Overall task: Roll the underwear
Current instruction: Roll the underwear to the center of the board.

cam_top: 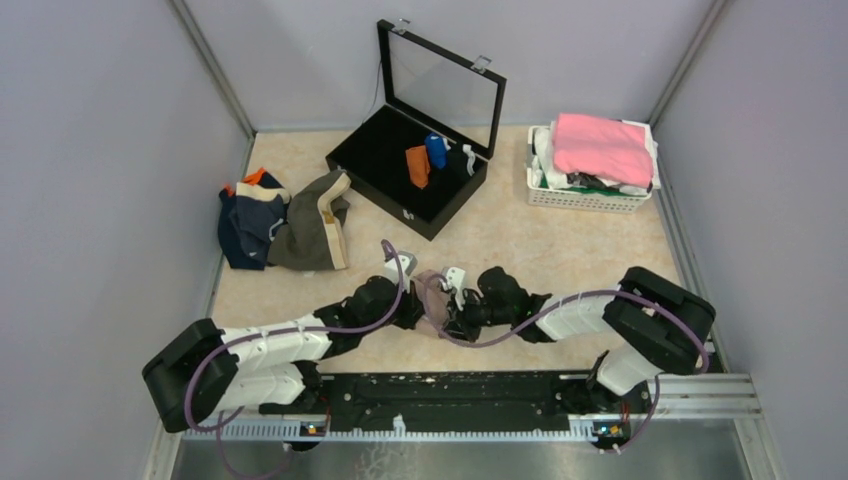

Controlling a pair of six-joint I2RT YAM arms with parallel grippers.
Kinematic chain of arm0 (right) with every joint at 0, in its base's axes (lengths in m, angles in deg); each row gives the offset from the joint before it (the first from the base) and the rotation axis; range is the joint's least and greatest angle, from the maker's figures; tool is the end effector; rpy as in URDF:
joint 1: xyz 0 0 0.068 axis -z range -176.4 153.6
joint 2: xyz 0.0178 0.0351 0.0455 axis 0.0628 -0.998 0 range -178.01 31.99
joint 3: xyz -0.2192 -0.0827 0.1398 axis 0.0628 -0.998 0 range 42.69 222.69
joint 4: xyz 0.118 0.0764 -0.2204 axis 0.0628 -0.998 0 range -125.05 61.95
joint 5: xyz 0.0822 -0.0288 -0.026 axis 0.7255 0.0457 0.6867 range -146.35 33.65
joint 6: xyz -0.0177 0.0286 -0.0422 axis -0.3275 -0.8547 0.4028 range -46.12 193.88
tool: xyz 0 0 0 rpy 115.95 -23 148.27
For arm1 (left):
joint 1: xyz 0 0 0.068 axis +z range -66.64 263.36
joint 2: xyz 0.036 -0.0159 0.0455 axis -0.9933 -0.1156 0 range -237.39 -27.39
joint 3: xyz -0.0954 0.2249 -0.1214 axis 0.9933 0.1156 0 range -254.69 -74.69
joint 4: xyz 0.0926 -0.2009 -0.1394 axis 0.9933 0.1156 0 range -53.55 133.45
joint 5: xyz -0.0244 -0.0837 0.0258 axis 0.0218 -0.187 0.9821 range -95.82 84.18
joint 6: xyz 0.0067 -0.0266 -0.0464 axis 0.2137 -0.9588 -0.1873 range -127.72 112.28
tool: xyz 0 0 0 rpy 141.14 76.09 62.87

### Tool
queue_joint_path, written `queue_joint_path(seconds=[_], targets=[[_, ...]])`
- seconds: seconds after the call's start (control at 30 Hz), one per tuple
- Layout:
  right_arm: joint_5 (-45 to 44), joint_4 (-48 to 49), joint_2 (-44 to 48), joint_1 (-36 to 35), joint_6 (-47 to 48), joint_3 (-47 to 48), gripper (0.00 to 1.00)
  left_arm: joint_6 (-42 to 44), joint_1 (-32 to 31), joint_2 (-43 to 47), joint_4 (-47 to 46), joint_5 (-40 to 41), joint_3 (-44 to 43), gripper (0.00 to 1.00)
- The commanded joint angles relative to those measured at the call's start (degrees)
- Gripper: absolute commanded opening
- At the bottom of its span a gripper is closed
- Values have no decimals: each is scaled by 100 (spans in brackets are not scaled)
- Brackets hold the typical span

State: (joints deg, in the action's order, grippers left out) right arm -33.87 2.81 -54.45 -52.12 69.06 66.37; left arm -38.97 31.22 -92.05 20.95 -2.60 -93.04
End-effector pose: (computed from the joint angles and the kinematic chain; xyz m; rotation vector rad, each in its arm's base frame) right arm 0.1350 0.2223 0.1301 -1.1898 1.9229 1.0151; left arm 0.1328 -0.1676 0.1602 0.3666 2.1841 -0.7901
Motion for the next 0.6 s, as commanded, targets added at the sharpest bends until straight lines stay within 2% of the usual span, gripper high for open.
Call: queue_joint_path(seconds=[0.0,0.37,0.57], targets=[[1039,-811,-285,351,-368,585,3,28,28,-27,-246,96,111,0],[2161,-1798,-959,1084,-1046,1389,2,-13,37,763,202,533,90,0],[2514,-2133,-1205,1316,-1592,1839,0,130,37,911,111,259,115,0]])
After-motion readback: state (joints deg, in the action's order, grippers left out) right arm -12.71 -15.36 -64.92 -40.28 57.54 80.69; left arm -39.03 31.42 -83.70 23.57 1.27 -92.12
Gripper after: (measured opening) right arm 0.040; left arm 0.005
